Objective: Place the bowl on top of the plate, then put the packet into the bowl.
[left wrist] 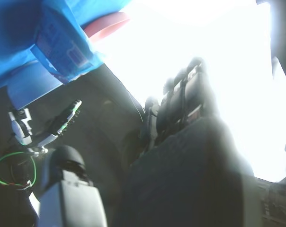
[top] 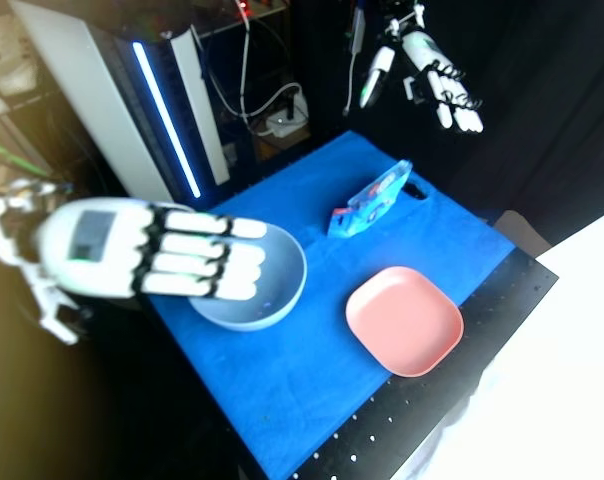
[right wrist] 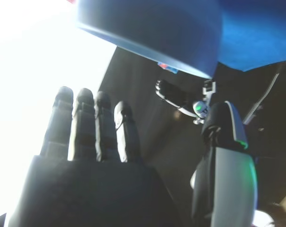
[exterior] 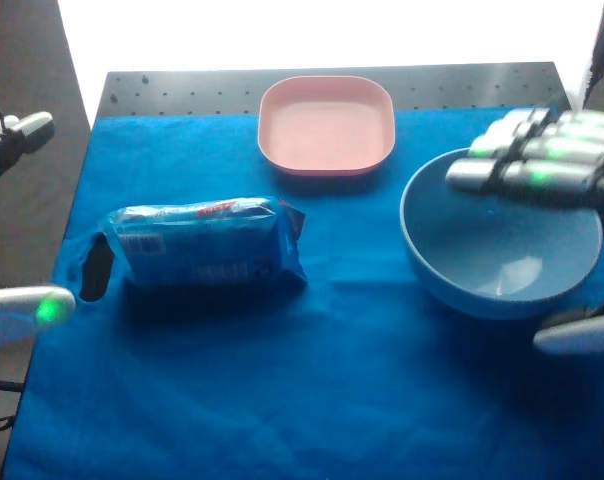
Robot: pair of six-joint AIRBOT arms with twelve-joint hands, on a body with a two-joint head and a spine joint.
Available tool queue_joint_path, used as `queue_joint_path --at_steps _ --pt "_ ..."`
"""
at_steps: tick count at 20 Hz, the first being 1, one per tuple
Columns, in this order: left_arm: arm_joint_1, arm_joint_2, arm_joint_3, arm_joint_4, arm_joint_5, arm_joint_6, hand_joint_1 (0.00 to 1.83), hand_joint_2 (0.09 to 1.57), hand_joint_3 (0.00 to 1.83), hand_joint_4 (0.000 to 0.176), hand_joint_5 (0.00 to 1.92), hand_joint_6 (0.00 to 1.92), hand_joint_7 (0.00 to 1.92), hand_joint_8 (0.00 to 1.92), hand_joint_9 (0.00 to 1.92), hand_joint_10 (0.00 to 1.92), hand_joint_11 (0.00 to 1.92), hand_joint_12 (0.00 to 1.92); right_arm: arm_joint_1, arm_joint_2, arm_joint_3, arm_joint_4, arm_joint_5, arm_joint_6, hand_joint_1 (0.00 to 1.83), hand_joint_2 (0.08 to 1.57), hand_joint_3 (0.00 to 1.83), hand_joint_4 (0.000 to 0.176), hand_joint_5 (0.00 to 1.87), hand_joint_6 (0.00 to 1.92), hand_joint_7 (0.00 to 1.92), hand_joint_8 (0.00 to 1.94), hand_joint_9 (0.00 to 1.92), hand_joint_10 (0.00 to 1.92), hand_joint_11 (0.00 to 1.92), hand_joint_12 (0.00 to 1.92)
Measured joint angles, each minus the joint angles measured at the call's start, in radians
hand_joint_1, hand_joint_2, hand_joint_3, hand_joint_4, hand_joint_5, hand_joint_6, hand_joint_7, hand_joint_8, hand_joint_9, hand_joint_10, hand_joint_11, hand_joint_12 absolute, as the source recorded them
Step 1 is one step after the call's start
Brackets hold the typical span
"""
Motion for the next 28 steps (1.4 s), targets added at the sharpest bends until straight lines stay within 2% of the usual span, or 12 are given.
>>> queue_joint_path --at_steps 4,10,11,12,14,15,17,19,20,23,24,28 --pt "0.000 0.000 0.000 0.002 0.000 -0.002 0.61 0.84 0.00 0.176 0.00 0.00 0.00 0.00 0.00 0.00 0.00 0.00 0.019 -0.010 0.006 -0.044 -0.061 0.002 0.57 1.03 0.00 0.037 0.34 0.01 0.37 0.01 0.40 0.00 0.26 0.34" --pt "0.000 -0.016 0.004 0.005 0.004 -0.013 0.59 0.87 0.01 0.176 0.00 0.00 0.00 0.00 0.00 0.00 0.00 0.00 0.033 -0.032 0.027 -0.074 -0.134 0.002 0.69 1.12 0.00 0.000 0.54 0.01 0.79 0.02 0.85 0.06 0.46 1.04" --pt "0.000 -0.016 0.004 0.006 0.003 -0.015 0.59 0.87 0.00 0.176 0.00 0.00 0.00 0.00 0.00 0.00 0.00 0.00 0.033 -0.034 0.031 -0.072 -0.138 0.003 0.71 1.17 0.00 0.000 0.73 0.05 0.94 0.05 1.00 0.13 0.61 1.06" --pt "0.000 -0.016 0.004 0.002 0.003 -0.015 0.59 0.87 0.00 0.176 0.00 0.00 0.00 0.00 0.00 0.00 0.00 0.00 0.034 -0.039 0.037 -0.072 -0.144 0.003 0.89 1.22 0.00 0.072 0.75 1.06 1.07 0.08 1.11 0.20 0.77 1.05" --pt "0.000 -0.016 0.004 0.000 0.003 -0.016 0.60 0.86 0.00 0.176 0.00 0.00 0.00 0.00 0.00 0.00 0.00 0.00 0.034 -0.044 0.044 -0.069 -0.156 0.004 0.98 1.19 0.00 0.093 0.84 1.21 1.34 0.22 1.31 0.41 0.97 1.15" --pt "0.000 -0.016 0.004 0.001 0.003 -0.017 0.62 0.87 0.00 0.176 0.00 0.00 0.00 0.00 0.00 0.00 0.00 0.00 0.038 -0.050 0.044 -0.067 -0.154 0.003 0.80 1.25 0.00 0.000 0.94 0.93 1.39 0.29 1.31 0.52 1.01 1.22" --pt "0.000 -0.019 0.004 0.001 0.002 -0.019 0.56 0.87 0.00 0.176 0.00 0.00 0.00 0.00 0.00 0.00 0.00 0.00 0.041 -0.053 0.049 -0.065 -0.147 0.004 0.97 1.20 0.00 0.094 0.84 1.23 1.31 0.54 1.22 0.81 1.03 1.32" --pt "0.000 -0.025 0.004 -0.002 0.006 -0.021 0.59 0.89 0.01 0.176 0.00 0.00 0.00 0.00 0.00 0.00 0.00 0.00 0.041 -0.053 0.050 -0.066 -0.148 0.004 0.97 1.21 0.00 0.086 0.80 1.29 1.24 1.00 1.23 1.26 1.11 1.53" --pt "0.000 -0.025 0.004 -0.001 0.005 -0.023 0.59 0.88 0.01 0.176 0.00 0.00 0.00 0.00 0.00 0.00 0.00 0.00 0.045 -0.053 0.050 -0.065 -0.150 0.004 0.94 1.22 0.00 0.119 0.79 1.32 1.21 1.12 1.22 1.34 1.10 1.57" --pt "0.000 -0.025 0.005 -0.002 0.003 -0.023 0.59 0.88 0.01 0.176 0.00 0.00 0.00 0.00 0.00 0.00 0.00 0.00 0.068 -0.056 0.057 -0.073 -0.164 0.005 0.93 1.23 0.00 0.148 0.78 1.33 1.17 1.11 1.13 1.31 0.96 1.58" --pt "0.000 -0.025 0.005 -0.002 0.003 -0.023 0.57 0.88 0.00 0.176 0.00 0.00 0.00 0.00 0.00 0.00 0.00 0.00 0.077 -0.059 0.063 -0.072 -0.169 0.005 0.99 1.21 0.00 0.061 0.82 1.26 1.16 1.21 1.13 1.39 0.98 1.62" --pt "0.000 -0.025 0.010 0.001 0.003 -0.025 0.57 0.87 0.00 0.176 0.00 0.00 0.00 0.00 0.00 0.00 0.00 0.00 0.106 -0.069 0.073 -0.076 -0.171 0.005 1.00 1.20 0.00 0.045 0.83 1.24 1.17 1.28 1.16 1.49 1.01 1.71"
